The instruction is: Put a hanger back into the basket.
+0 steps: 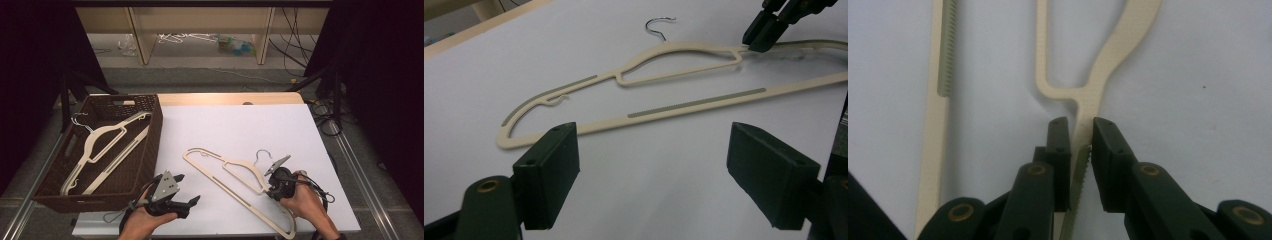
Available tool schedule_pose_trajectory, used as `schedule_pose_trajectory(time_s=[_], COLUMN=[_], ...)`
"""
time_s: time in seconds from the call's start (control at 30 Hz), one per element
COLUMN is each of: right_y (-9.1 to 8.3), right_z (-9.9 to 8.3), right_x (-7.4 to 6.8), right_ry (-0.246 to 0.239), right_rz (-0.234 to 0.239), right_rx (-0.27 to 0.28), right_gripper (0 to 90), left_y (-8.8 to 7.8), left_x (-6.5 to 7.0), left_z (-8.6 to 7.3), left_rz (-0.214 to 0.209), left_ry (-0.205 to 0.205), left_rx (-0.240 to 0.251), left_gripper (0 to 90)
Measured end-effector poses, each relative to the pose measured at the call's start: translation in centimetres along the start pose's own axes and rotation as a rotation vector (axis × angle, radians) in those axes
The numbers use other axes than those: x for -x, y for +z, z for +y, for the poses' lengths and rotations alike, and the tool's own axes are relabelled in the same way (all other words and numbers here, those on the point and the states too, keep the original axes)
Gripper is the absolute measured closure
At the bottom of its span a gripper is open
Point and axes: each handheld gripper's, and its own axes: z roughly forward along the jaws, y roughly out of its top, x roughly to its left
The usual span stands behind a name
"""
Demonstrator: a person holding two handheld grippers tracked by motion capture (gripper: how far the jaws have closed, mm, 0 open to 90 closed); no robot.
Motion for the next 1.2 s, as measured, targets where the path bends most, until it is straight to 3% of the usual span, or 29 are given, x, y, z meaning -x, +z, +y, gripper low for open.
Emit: schedule_pose_trajectory(time_s=[0.13,0.2,0.3,0.47,0.67,0.97,1.1,1.2], right_y=[-0.6,-0.8,-0.9,-1.0,-1.6,-2.1,-2.2,-2.3], right_z=[-0.1,-0.2,-0.4,-0.6,-0.5,-0.2,-0.2,-0.1], right_x=[-0.5,-0.7,-0.7,-0.9,-1.3,-1.8,-2.0,-2.1], right_ry=[-0.018,-0.025,-0.032,-0.028,-0.042,-0.066,-0.071,-0.080], right_rz=[0.010,0.015,0.020,0.022,0.019,0.018,0.018,0.021], right_rx=[0.007,0.013,0.019,0.017,0.025,0.043,0.045,0.045], right_gripper=[79.0,79.0,79.0,78.9,78.9,78.9,78.9,78.9], left_y=[2.8,4.4,6.6,9.7,13.1,16.2,17.2,17.8], left_x=[-0.4,-0.7,-1.0,-1.4,-1.3,-0.9,-0.9,-0.8], left_z=[1.4,2.1,2.9,4.0,4.8,5.9,6.2,6.5], left_rz=[-0.038,-0.024,-0.038,-0.009,-0.020,-0.049,-0.057,-0.077], left_ry=[-0.006,0.015,0.011,0.057,0.111,0.160,0.167,0.201], left_rx=[-0.022,-0.034,-0.057,-0.099,-0.173,-0.231,-0.235,-0.251], left_gripper=[21.1,21.6,22.8,24.2,25.4,27.0,27.1,30.0])
